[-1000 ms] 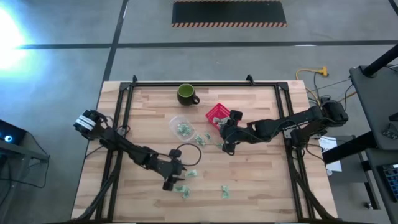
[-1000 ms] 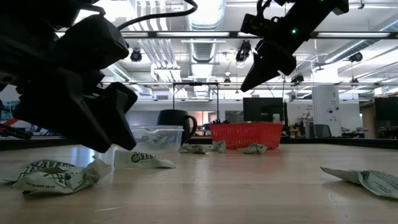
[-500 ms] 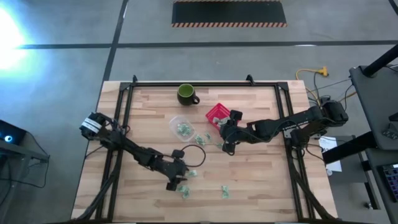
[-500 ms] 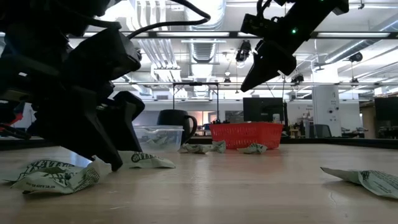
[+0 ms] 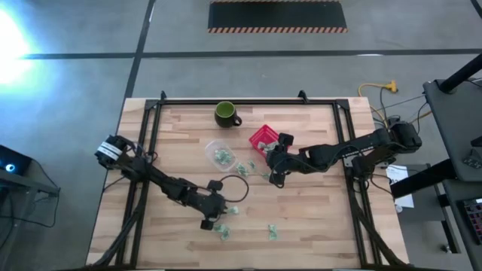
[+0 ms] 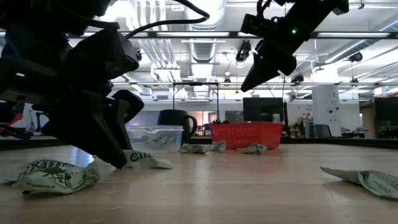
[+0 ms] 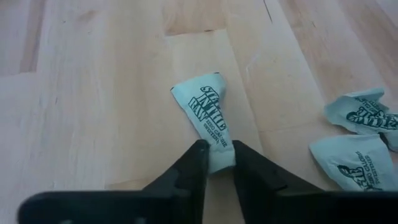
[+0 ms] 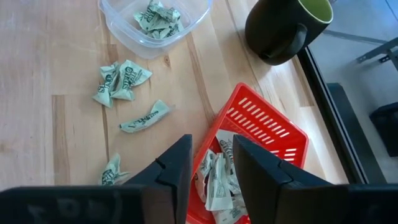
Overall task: Pick and place items into bin
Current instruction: Put the stevia packet into the transparent bin
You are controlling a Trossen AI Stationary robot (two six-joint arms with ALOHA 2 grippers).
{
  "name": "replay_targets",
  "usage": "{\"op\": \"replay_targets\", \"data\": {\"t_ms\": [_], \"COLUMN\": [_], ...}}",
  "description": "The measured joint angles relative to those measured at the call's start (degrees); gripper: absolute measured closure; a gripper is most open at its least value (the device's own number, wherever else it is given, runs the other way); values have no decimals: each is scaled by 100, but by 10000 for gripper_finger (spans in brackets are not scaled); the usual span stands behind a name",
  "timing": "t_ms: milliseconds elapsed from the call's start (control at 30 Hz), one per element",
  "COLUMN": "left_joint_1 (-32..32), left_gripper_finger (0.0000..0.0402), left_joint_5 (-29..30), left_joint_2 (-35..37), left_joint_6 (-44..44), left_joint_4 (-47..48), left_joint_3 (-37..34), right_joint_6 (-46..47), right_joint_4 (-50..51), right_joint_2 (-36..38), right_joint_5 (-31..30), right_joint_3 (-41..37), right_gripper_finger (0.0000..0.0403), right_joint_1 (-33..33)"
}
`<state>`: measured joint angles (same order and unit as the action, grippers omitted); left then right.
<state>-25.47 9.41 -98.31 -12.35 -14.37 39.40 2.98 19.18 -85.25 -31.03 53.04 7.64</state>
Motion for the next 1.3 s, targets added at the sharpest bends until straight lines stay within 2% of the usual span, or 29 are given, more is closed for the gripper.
{"op": "replay_targets", "data": {"t_ms": [300,633,767,1000,1300], "left_joint_1": [2,53,182,746,1881], "left_gripper_finger": [400,401,401,402,402], "left_joint_5": [89,845,1435,2587,2762], "left_joint_2": [331,1008,1367,2121,2534], "left_joint_6": [382,908,1287,1522,2188], "left_joint_4": [280,707,1130,2375,2450], "left_joint_3": [-18,-44,-36,-67,-343], "right_joint_6": [0,240,422,649,758], "right_joint_4": [3,22,40,33,23], "right_joint_2": [0,-2,-2,-2,-2], "right_joint_5": [0,-1,4,142,173], "right_joint_3": [0,-7,-25,-27,-31], "right_gripper_finger": [297,309,310,309,317], "right_joint_1": [0,-1,0,0,65]}}
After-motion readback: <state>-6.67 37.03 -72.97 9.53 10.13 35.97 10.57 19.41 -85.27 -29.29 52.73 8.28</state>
